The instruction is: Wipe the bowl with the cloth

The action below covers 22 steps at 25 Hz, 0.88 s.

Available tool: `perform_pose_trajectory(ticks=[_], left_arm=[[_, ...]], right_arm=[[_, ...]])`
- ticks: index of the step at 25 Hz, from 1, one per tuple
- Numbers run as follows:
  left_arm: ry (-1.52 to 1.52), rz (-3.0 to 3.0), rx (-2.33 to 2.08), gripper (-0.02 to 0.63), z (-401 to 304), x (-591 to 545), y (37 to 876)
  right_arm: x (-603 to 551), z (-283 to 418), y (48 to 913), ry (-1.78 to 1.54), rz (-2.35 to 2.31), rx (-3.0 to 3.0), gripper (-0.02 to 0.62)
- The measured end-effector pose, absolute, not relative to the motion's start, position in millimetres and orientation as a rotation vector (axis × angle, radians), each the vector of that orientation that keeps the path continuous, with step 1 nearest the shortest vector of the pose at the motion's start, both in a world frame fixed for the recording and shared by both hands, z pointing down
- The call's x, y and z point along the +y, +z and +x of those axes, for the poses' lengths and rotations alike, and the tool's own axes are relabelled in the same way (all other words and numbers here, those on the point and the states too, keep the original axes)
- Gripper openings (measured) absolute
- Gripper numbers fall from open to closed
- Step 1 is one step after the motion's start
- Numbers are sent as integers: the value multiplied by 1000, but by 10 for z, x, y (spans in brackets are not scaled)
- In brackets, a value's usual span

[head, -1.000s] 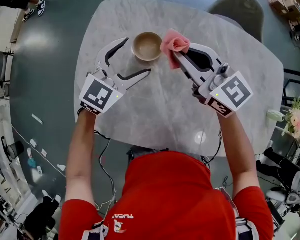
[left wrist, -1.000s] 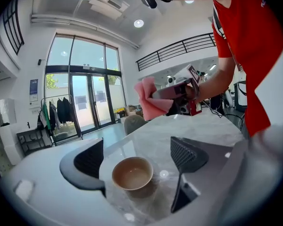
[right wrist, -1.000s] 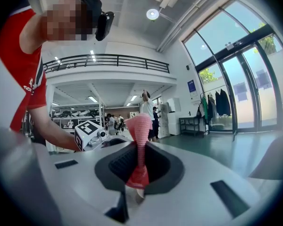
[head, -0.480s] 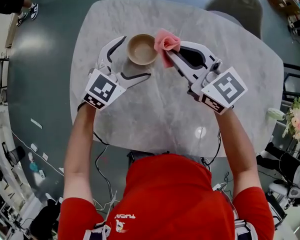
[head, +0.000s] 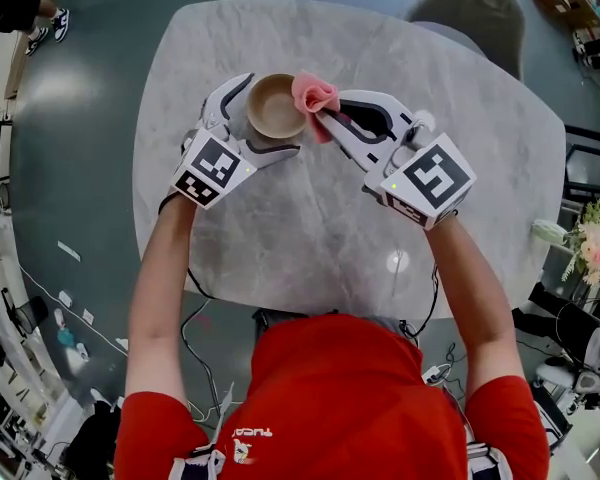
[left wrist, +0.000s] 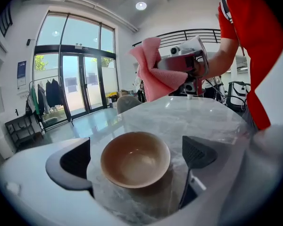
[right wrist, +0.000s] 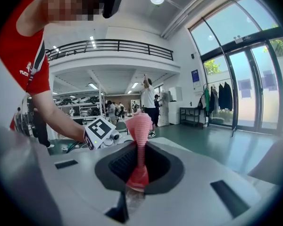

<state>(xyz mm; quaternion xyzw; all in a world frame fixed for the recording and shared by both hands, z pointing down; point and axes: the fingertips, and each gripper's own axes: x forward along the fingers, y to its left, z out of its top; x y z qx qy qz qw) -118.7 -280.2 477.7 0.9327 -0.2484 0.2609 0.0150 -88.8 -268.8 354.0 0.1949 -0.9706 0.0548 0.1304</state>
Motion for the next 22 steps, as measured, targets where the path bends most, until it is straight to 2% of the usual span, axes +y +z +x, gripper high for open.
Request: perform_pose_trajectory(ticks=[22], left_arm=[[914,2809,-680,586,-1214,-2952,5252]], right_arm=[[-2757,-1098,3902,140,482,-2744,21]])
